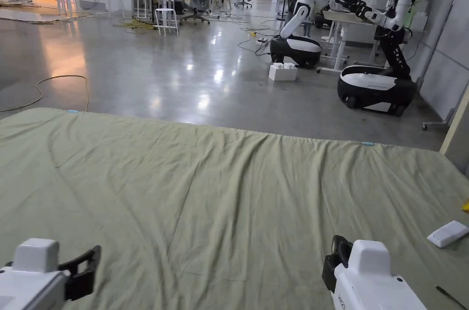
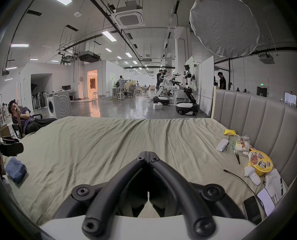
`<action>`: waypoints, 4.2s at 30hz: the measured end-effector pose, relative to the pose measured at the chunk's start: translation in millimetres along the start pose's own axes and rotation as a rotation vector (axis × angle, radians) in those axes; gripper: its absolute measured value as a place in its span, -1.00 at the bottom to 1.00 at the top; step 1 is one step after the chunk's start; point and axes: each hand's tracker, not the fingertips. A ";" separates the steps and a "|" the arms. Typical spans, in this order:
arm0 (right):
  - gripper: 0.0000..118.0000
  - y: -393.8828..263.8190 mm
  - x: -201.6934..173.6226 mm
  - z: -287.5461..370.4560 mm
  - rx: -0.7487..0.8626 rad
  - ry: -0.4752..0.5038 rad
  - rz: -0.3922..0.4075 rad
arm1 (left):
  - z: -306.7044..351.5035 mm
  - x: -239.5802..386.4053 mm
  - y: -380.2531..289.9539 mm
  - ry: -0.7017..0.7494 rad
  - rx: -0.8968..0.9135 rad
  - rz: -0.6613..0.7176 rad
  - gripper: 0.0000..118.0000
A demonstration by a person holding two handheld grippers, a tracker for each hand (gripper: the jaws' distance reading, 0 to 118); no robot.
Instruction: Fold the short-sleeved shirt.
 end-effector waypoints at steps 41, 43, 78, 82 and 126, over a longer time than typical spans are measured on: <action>-0.99 5.0 -20.0 15.1 0.071 -0.005 -0.010 | 18.5 108.9 41.7 0.031 0.153 0.052 -0.92; -0.99 4.3 -21.0 14.9 0.069 -0.007 -0.007 | 17.9 107.7 41.5 0.039 0.145 0.061 -0.92; 0.97 12.4 -22.7 14.8 0.056 -0.044 -0.069 | 18.4 100.4 38.8 0.054 0.135 0.027 0.91; 0.97 11.8 -27.1 13.0 0.051 -0.036 -0.045 | 18.9 104.8 34.2 0.046 0.142 -0.031 0.91; 0.97 29.5 -29.1 6.0 -0.094 -0.058 -0.138 | 22.5 98.6 48.4 0.027 0.144 0.067 0.95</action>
